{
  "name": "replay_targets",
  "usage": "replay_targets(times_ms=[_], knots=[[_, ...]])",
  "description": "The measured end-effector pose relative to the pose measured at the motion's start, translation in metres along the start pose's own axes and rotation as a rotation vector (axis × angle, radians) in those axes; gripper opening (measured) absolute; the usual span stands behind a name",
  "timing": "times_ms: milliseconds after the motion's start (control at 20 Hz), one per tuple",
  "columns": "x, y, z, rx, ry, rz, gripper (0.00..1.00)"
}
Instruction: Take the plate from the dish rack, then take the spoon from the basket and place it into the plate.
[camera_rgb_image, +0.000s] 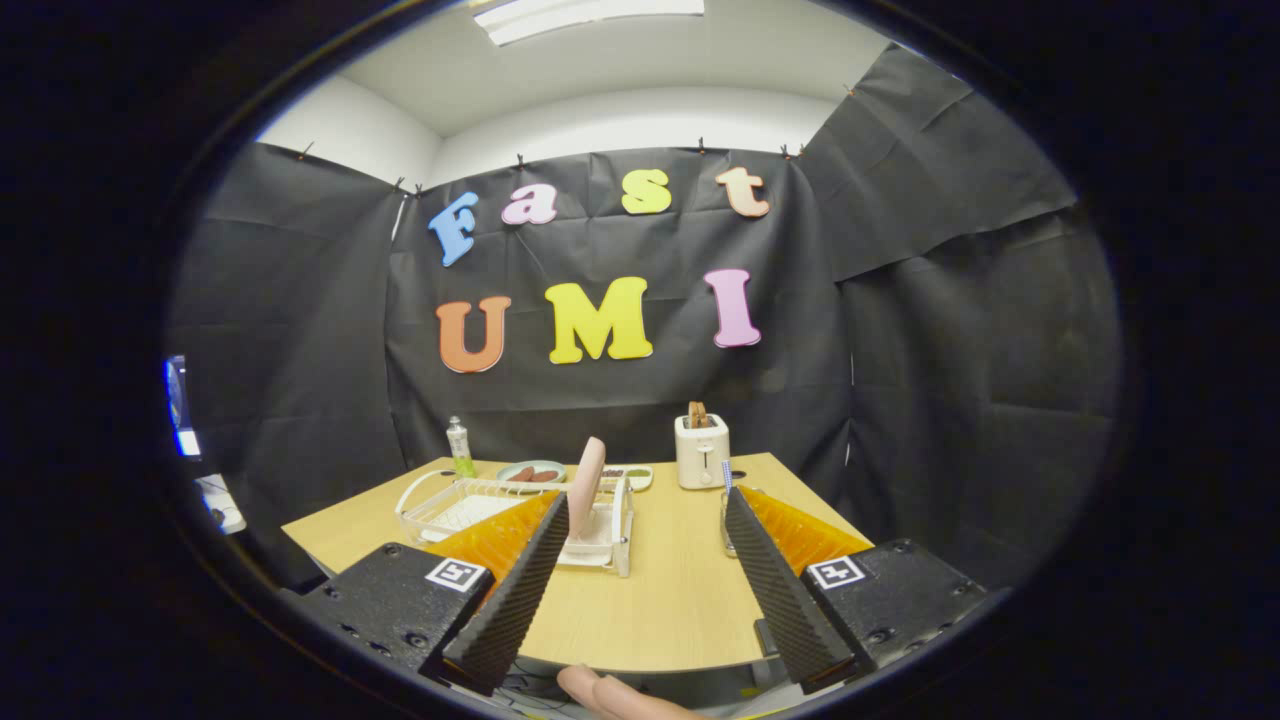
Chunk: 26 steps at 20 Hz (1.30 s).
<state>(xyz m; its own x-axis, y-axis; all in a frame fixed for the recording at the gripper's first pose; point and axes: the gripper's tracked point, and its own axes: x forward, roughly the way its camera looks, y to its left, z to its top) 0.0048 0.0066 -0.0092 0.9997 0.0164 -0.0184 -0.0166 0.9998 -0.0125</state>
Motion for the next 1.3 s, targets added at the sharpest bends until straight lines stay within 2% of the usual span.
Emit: replay_targets(times_ms=[300,600,1050,1300], knots=[[0.015,0.004,0.001,-0.022,0.014,-0.004,1.00],[0.059,0.026,0.022,-0.032,0.081,0.033,1.00],[0.175,0.066,0.055,-0.057,0.324,0.106,1.00],[0.260,0.081,0.060,-0.143,0.515,0.055,1.00]])
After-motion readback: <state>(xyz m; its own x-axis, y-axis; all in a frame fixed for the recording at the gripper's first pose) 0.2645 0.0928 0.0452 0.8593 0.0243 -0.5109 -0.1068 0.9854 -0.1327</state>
